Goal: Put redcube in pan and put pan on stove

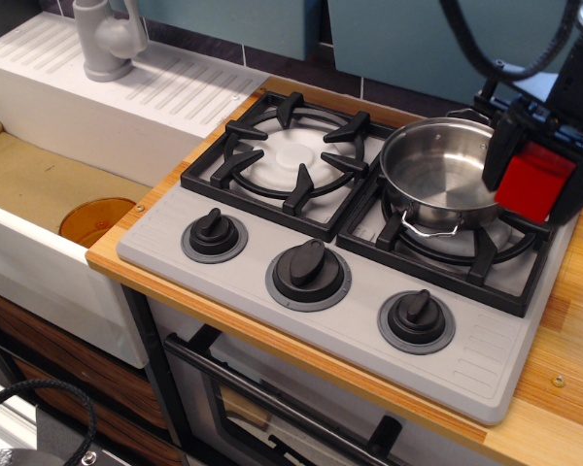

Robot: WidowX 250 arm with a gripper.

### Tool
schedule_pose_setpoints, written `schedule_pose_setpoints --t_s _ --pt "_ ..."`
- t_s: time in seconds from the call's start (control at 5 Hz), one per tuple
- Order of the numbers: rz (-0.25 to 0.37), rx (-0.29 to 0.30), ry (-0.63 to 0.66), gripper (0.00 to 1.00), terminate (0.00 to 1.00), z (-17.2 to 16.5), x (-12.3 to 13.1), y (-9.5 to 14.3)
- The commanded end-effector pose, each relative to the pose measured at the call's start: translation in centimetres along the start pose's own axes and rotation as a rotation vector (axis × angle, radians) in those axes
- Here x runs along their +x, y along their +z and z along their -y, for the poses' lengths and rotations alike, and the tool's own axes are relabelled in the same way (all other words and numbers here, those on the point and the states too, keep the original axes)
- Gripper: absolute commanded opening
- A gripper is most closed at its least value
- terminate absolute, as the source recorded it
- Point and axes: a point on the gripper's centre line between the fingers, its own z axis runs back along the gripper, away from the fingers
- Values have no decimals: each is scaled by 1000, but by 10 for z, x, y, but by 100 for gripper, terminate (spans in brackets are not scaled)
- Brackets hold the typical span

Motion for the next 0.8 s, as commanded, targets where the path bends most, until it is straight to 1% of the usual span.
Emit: schedule_pose_setpoints --t_s 0.0,0.2,0.6 --pt "121 -44 -32 0 0 -19 35 16" --pt "129 -47 -47 0 0 -27 43 17" --pt "152 -53 -61 0 0 -34 52 6"
